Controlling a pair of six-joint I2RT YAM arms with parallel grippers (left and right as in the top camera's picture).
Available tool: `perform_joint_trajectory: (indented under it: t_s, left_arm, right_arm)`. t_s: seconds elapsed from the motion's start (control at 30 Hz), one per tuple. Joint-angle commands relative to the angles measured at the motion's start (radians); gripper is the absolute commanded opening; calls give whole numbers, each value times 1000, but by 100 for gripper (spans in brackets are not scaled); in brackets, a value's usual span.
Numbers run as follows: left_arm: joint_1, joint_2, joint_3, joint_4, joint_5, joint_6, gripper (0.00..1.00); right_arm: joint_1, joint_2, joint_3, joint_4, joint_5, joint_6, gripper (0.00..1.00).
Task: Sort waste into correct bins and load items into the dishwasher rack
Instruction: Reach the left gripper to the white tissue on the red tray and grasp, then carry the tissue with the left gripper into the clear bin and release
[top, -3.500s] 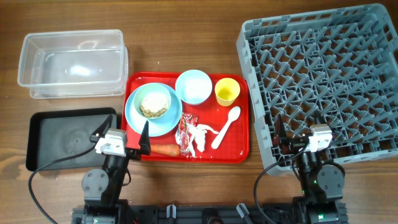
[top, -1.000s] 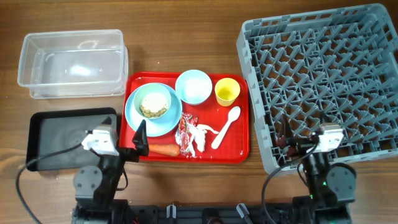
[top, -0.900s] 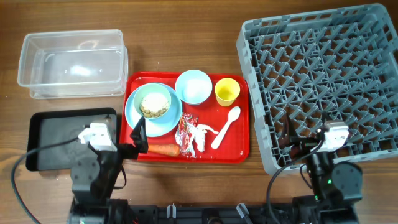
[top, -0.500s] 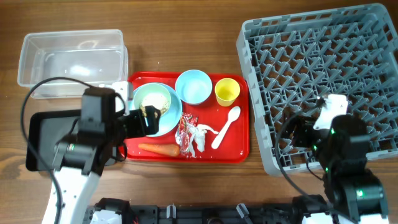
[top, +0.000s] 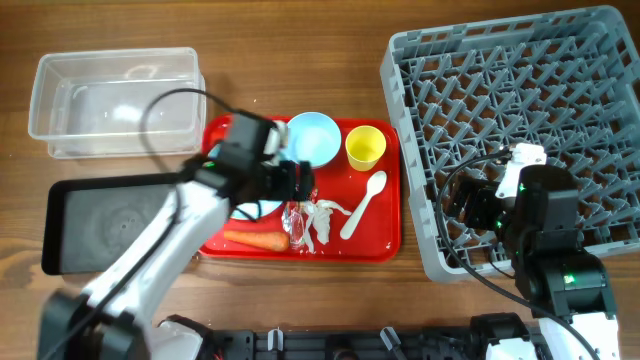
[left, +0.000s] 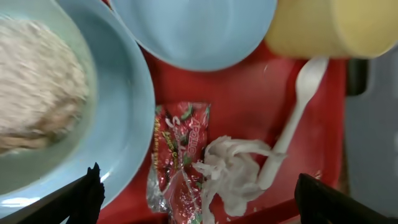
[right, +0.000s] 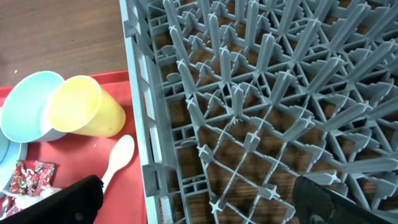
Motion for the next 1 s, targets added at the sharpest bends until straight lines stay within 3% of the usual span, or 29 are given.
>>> perform_joint_trajectory:
  t_s: [0.0, 0.07, 0.2, 0.5, 0.63, 0.7, 0.77, 0.9, 0.97]
  left_arm:
    - [-104, 126, 8, 24, -57, -7, 97]
    - [-144, 174, 8, 35, -57, -8, 92]
    - [-203, 208, 8, 53, -57, -8, 58]
    - [-260, 231, -1, 63, -116, -12, 56]
    - [-261, 231, -1, 65, -118, -11, 26]
    - [-261, 227, 1, 64, -121, -11, 4]
    - [-260, 196, 11, 47, -152, -12, 4]
    - [-246, 37, 107, -90, -397, -11, 4]
    - [-167, -98, 131, -98, -537, -11, 4]
  right_arm:
    - [-3, 2, 19, 1, -5, 12, 100]
    - [-3, 2, 19, 1, -5, 12, 100]
    - [-3, 2, 19, 1, -5, 11, 100]
    - [-3, 2, 19, -2, -5, 12, 100]
    - [-3, 2, 19, -2, -5, 12, 100]
    - [-3, 2, 19, -2, -5, 12, 100]
    - [-3, 2, 19, -2, -5, 12, 100]
    - [-3, 2, 19, -1, -5, 12, 100]
    - [-3, 2, 19, -1, -5, 11, 100]
